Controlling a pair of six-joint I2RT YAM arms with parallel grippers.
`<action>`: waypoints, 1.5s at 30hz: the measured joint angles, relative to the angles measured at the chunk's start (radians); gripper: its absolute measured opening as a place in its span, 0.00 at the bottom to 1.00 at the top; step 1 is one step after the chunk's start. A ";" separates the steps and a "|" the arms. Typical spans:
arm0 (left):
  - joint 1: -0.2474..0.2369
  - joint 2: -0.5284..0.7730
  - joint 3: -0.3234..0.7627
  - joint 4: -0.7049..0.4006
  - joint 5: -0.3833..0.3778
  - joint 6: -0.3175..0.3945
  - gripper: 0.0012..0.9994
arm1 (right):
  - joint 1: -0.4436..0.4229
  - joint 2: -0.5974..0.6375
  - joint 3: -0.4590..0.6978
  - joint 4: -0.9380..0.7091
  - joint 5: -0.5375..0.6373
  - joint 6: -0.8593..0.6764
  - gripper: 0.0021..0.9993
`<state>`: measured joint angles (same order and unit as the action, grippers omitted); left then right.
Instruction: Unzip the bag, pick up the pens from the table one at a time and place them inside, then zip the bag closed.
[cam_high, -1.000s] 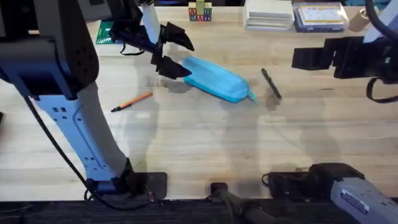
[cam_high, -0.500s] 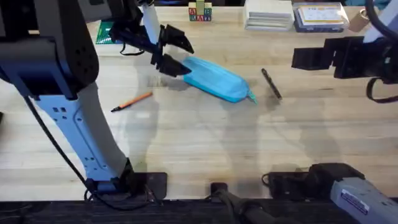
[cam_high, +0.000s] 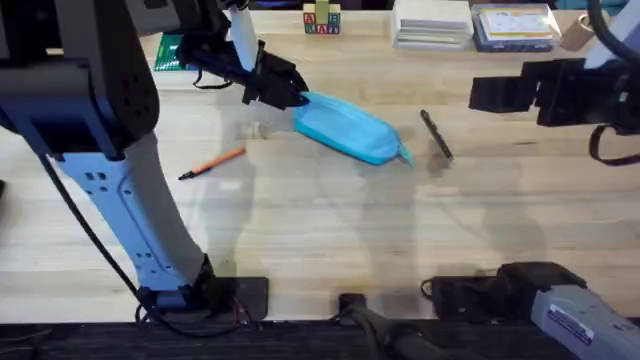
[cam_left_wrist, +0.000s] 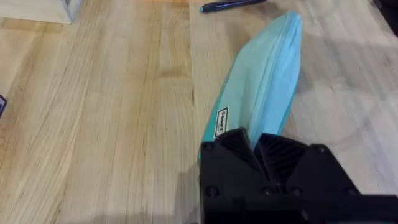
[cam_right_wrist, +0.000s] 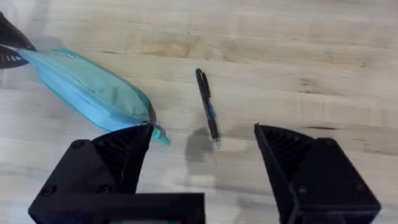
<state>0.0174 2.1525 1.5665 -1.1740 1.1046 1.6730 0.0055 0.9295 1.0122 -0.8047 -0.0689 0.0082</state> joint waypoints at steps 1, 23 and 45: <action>0.000 0.000 0.000 0.000 0.000 0.000 0.04 | 0.000 0.000 0.000 -0.002 0.000 0.000 1.00; 0.000 0.000 0.000 0.000 0.000 0.000 0.04 | 0.000 0.000 0.000 -0.147 -0.229 -0.232 1.00; 0.000 0.000 0.000 0.000 0.000 0.000 0.04 | 0.000 0.292 0.000 -0.166 -0.350 -0.470 1.00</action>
<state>0.0174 2.1525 1.5665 -1.1740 1.1046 1.6730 0.0055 1.2212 1.0126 -0.9710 -0.4192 -0.4621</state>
